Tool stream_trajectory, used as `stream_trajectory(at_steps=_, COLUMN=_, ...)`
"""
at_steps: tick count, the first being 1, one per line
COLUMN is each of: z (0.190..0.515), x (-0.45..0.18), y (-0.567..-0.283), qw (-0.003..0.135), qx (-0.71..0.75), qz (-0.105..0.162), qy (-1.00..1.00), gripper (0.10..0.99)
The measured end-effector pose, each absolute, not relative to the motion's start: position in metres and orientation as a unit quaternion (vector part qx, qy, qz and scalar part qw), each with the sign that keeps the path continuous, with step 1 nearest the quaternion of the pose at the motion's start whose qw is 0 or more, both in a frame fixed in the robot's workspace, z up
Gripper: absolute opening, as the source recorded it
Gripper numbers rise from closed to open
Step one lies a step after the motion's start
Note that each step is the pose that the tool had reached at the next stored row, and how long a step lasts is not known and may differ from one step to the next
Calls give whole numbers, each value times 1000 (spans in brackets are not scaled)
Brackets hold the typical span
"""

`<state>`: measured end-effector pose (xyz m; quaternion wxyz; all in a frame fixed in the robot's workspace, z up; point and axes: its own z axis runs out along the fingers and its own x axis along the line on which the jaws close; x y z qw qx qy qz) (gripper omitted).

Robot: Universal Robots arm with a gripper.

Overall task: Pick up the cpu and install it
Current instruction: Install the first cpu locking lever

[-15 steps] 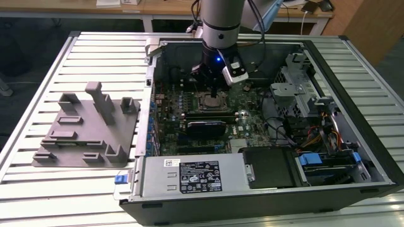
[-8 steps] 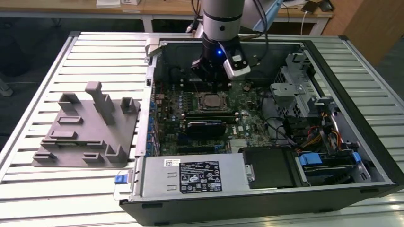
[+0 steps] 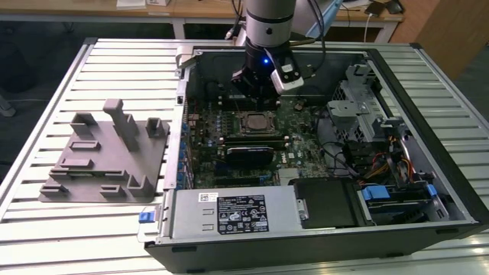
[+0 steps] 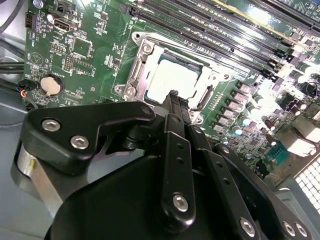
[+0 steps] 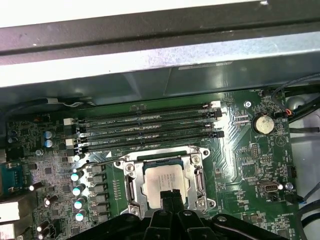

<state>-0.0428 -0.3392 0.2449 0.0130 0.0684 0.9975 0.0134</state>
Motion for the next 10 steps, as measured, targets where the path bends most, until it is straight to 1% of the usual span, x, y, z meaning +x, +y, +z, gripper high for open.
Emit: stream_trajectory(at_steps=10, z=245, x=-46, y=-339, qw=13, qx=68, qz=13, qy=997, gripper=106)
